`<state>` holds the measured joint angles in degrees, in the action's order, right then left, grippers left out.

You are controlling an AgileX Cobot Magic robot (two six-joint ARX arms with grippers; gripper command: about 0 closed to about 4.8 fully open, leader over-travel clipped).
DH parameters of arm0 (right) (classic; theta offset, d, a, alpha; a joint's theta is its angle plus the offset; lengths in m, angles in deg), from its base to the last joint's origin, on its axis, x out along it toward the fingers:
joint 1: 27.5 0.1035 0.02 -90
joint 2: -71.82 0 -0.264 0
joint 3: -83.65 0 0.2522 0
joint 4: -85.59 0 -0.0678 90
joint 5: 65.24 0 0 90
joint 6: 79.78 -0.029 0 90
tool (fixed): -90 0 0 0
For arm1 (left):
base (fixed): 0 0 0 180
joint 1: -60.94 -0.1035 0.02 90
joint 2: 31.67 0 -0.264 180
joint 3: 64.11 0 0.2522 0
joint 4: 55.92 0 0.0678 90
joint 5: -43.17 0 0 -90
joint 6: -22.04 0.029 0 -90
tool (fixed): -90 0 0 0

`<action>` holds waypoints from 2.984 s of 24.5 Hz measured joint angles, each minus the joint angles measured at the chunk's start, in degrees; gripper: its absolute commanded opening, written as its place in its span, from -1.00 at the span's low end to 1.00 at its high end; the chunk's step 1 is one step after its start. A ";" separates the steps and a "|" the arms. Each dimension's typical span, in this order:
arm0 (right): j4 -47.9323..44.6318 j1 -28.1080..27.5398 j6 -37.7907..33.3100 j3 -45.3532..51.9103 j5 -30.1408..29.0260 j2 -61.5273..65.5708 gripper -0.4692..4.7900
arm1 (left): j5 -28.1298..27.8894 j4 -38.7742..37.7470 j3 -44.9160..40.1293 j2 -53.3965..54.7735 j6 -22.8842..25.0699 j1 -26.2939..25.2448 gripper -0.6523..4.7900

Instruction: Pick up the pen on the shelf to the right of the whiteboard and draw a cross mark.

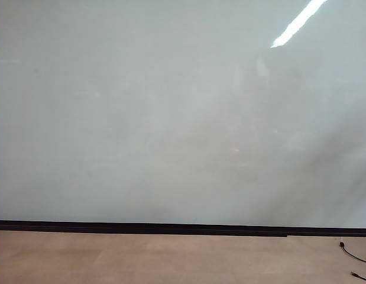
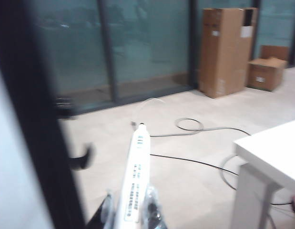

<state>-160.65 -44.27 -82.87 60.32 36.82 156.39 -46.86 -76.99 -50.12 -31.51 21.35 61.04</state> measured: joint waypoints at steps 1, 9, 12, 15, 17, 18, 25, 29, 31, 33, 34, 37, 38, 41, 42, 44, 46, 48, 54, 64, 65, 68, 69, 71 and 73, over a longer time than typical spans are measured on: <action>0.15 3.54 -0.15 2.43 1.70 -3.45 -0.83 | 0.00 0.00 0.00 0.00 -0.02 0.00 -0.78; 1.44 28.63 -0.33 9.53 4.37 -18.18 -0.83 | 0.02 0.00 0.00 0.00 -0.02 0.00 -0.78; 5.40 40.72 -0.68 9.53 4.07 -19.54 -0.84 | 0.02 0.00 0.00 0.00 0.00 0.00 -0.78; 6.84 48.17 -1.99 8.76 3.74 -19.12 -0.84 | 0.02 0.02 0.00 0.00 -0.02 0.00 -0.78; 9.57 50.95 -2.75 6.95 3.32 -19.04 -0.84 | 0.02 0.00 0.00 -0.02 -0.02 0.00 -0.78; 12.00 52.63 -3.23 5.14 2.54 -19.02 -0.84 | 0.00 0.00 0.00 -0.02 0.00 0.00 -0.78; 18.18 53.20 -6.88 -4.04 -4.37 -13.53 -0.84 | 0.02 0.00 0.00 0.00 -0.02 0.00 -0.78; 4.15 53.16 -11.17 -5.20 -4.72 -2.01 -0.84 | 0.02 0.00 0.00 0.00 -0.02 0.00 -0.78; 0.92 53.18 -12.46 -6.08 -5.75 1.77 -0.84 | 0.00 0.00 0.00 -0.02 0.00 0.00 -0.78; 0.37 53.46 -13.99 -9.57 -6.99 5.53 -0.84 | 0.02 0.00 0.00 0.00 0.00 0.00 -0.78; 0.09 53.86 -14.10 -11.17 -7.32 7.06 -0.84 | 0.00 0.00 0.00 0.00 -0.02 0.00 -0.78; 0.11 54.01 -14.21 -16.68 -9.51 10.80 -0.84 | 0.00 0.00 0.00 0.00 0.00 0.00 -0.78; 0.07 53.94 -14.23 -19.04 -10.16 12.20 -0.84 | 0.02 0.00 0.00 0.00 0.00 0.00 -0.78; 0.13 53.96 -14.23 -22.84 -10.75 14.38 -0.84 | 0.02 0.00 0.00 0.00 0.00 0.00 -0.78; 0.15 53.96 -14.23 -24.06 -11.08 14.75 -0.84 | 0.00 0.00 0.00 0.00 0.00 0.00 -0.78; 0.11 53.96 -14.23 -25.57 -12.11 15.23 -0.84 | 0.02 0.00 0.00 0.00 0.00 0.00 -0.78; 0.17 53.96 -14.23 -26.49 -12.61 15.32 -0.84 | 0.00 0.00 0.00 0.02 -0.02 0.00 -0.78; 0.24 53.96 -14.23 -27.61 -13.40 15.30 -0.84 | 0.02 0.00 0.00 0.02 0.00 0.00 -0.78; 4.48 53.96 -14.19 -31.82 -15.23 15.30 -0.84 | 0.00 0.00 0.00 0.02 -0.02 0.00 -0.78; 5.73 53.96 -13.77 -34.01 -15.72 15.34 -0.84 | 0.02 -0.02 0.00 0.02 0.00 0.00 -0.78; 5.75 53.96 -13.77 -34.03 -15.69 15.34 -0.84 | 0.02 0.00 0.00 0.02 -0.02 0.00 -0.78; 6.14 53.96 -13.77 -34.45 -14.86 15.37 -0.84 | 0.02 0.00 0.00 0.02 0.00 0.00 -0.78; 6.12 53.94 -13.77 -34.47 -14.64 15.37 -0.84 | 0.02 0.00 0.00 0.02 0.00 0.00 -0.78; 6.45 53.96 -13.77 -34.45 -13.97 15.37 -0.84 | 0.00 0.00 0.00 0.02 -0.02 0.00 -0.78; 6.62 53.96 -13.77 -34.45 -13.49 15.37 -0.84 | 0.00 0.00 0.00 0.02 -0.02 0.00 -0.78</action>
<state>-154.03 9.69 -96.64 25.88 23.33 171.76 -46.86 -76.99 -50.12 -31.49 21.33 61.04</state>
